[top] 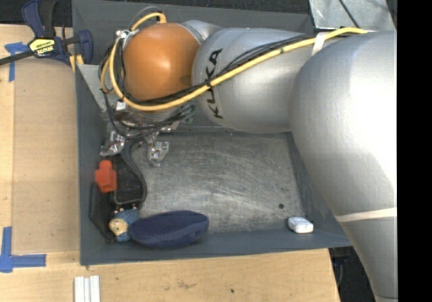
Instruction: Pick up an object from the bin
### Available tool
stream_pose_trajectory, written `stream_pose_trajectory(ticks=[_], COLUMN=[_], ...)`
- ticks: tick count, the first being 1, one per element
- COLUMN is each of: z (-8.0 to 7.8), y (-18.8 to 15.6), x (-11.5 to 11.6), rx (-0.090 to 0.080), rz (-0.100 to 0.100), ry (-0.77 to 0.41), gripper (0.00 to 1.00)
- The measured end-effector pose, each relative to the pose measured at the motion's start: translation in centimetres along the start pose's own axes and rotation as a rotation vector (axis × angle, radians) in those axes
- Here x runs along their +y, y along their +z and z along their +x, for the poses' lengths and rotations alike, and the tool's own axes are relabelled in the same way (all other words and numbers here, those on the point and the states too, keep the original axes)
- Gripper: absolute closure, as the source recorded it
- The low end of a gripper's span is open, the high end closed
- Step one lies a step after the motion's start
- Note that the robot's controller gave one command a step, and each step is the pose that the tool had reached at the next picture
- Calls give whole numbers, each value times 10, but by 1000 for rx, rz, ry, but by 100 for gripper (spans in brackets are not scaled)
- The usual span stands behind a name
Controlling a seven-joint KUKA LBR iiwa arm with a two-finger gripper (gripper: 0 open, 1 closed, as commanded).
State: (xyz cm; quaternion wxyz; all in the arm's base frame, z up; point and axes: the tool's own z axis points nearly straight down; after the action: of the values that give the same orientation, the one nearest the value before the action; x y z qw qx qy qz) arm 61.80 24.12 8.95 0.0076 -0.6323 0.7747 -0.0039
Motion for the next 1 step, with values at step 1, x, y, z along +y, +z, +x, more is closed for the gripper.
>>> stream_pose_trajectory(ticks=[1], z=[-2], y=[5], x=[-7], rx=[-3], rz=[7], ry=[-40], gripper=[0])
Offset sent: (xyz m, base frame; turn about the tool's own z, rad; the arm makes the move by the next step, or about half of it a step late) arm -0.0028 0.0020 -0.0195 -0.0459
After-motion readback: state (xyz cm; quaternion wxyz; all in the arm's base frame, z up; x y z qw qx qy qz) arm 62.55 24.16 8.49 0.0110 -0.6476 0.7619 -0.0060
